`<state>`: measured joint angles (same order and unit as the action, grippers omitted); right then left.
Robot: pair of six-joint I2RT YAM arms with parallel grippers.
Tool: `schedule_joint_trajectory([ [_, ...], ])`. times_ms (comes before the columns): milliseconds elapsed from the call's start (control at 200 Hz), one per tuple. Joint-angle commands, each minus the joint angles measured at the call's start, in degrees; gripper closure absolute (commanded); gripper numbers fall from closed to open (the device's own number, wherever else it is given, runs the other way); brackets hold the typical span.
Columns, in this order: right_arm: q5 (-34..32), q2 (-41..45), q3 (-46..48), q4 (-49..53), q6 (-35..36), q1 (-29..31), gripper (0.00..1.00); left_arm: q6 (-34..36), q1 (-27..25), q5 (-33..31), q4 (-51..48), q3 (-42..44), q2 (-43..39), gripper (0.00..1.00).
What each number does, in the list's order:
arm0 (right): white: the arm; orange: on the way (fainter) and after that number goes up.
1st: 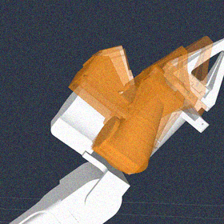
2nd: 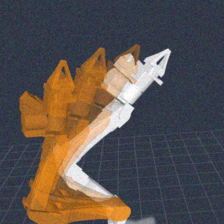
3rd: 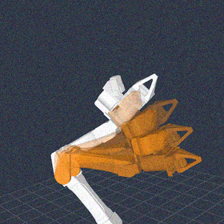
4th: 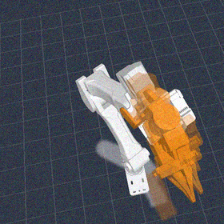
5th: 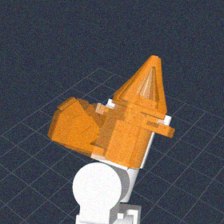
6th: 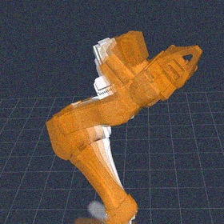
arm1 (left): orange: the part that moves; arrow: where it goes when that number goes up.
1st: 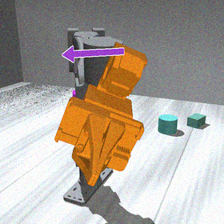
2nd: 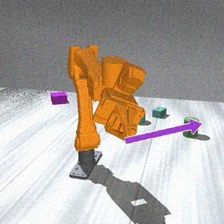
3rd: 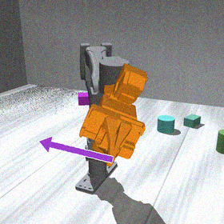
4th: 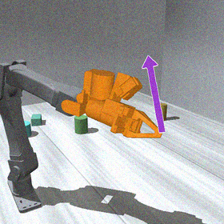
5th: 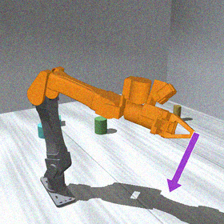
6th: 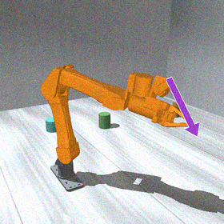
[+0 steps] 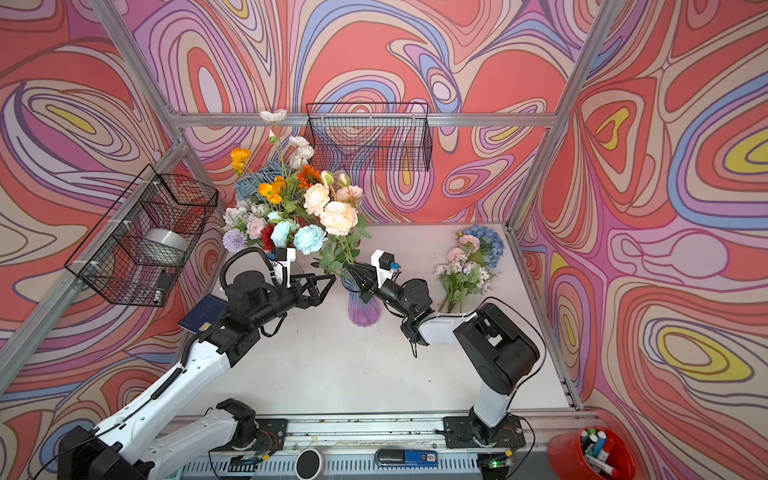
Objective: Arrange the flowers into the vase
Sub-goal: 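Carry the peach rose over the blue-purple vase and lower its stem in, then open the right gripper and draw it back toward the bunch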
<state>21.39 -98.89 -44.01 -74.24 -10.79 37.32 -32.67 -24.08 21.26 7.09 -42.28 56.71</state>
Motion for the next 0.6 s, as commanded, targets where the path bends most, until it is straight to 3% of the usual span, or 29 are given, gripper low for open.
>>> schedule_joint_trajectory([
  [0, -0.1, 1.2, -0.3, 9.9, 2.9, 0.5, 0.95, 1.7, -0.4, 0.7, 0.9, -2.0, -0.5, 0.0],
  [290, -0.2, 5.7, -1.8, 23.0, 7.0, 0.5, 0.73, 3.0, -0.4, -0.3, 1.9, -3.3, 1.1, 0.0],
  [476, -0.1, 8.5, -2.6, 29.8, 9.0, 0.5, 0.71, 2.9, -0.4, -0.3, 4.2, -3.6, 2.5, 0.0],
  [596, -0.1, 11.0, -4.8, 39.4, 10.6, 0.5, 0.69, 2.9, -0.4, -0.3, 5.6, -3.7, 3.3, 0.0],
])
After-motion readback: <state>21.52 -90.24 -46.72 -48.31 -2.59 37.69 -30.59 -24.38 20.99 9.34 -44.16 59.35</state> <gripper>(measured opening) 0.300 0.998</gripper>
